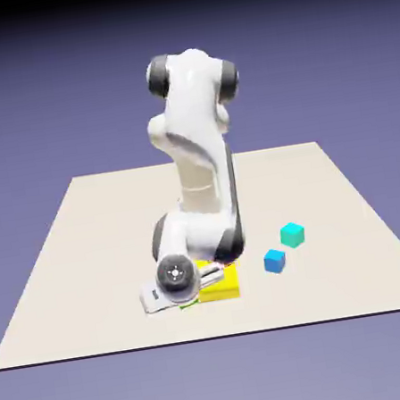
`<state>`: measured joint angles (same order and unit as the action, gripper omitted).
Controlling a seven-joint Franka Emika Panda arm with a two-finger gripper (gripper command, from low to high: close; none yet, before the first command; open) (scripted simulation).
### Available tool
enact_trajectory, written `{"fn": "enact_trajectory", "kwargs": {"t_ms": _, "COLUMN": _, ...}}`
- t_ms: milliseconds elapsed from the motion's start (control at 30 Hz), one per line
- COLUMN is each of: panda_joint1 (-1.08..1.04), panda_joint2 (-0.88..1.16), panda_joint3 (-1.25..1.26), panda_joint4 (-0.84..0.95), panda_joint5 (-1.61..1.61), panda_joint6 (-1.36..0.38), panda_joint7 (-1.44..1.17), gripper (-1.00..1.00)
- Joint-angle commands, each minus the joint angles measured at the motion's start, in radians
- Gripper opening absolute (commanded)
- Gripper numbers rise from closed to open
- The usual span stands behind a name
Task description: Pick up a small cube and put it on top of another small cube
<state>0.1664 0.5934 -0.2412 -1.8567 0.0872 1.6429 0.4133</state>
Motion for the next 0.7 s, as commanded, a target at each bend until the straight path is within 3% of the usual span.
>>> {"fn": "enact_trajectory", "kwargs": {"t_ms": 0, "panda_joint1": -0.015, "panda_joint2": -0.028, "panda_joint3": 0.036, "panda_joint4": -0.015, "panda_joint5": -0.003, "panda_joint6": -0.012, "panda_joint7": 0.036, "gripper": -1.00}}
{"fn": "enact_trajectory", "kwargs": {"t_ms": 300, "panda_joint1": -0.150, "panda_joint2": -0.287, "panda_joint3": 0.357, "panda_joint4": -0.162, "panda_joint5": -0.020, "panda_joint6": -0.129, "panda_joint7": 0.367, "gripper": -1.00}}
{"fn": "enact_trajectory", "kwargs": {"t_ms": 433, "panda_joint1": -0.179, "panda_joint2": -0.317, "panda_joint3": 0.332, "panda_joint4": -0.230, "panda_joint5": -0.089, "panda_joint6": -0.134, "panda_joint7": 0.403, "gripper": -1.00}}
{"fn": "enact_trajectory", "kwargs": {"t_ms": 600, "panda_joint1": -0.179, "panda_joint2": -0.308, "panda_joint3": 0.331, "panda_joint4": -0.387, "panda_joint5": -0.090, "panda_joint6": 0.032, "panda_joint7": 0.403, "gripper": -1.00}}
{"fn": "enact_trajectory", "kwargs": {"t_ms": 633, "panda_joint1": -0.179, "panda_joint2": -0.308, "panda_joint3": 0.331, "panda_joint4": -0.387, "panda_joint5": -0.090, "panda_joint6": 0.032, "panda_joint7": 0.403, "gripper": 1.00}}
{"fn": "enact_trajectory", "kwargs": {"t_ms": 667, "panda_joint1": -0.179, "panda_joint2": -0.308, "panda_joint3": 0.331, "panda_joint4": -0.387, "panda_joint5": -0.090, "panda_joint6": 0.032, "panda_joint7": 0.403, "gripper": 1.00}}
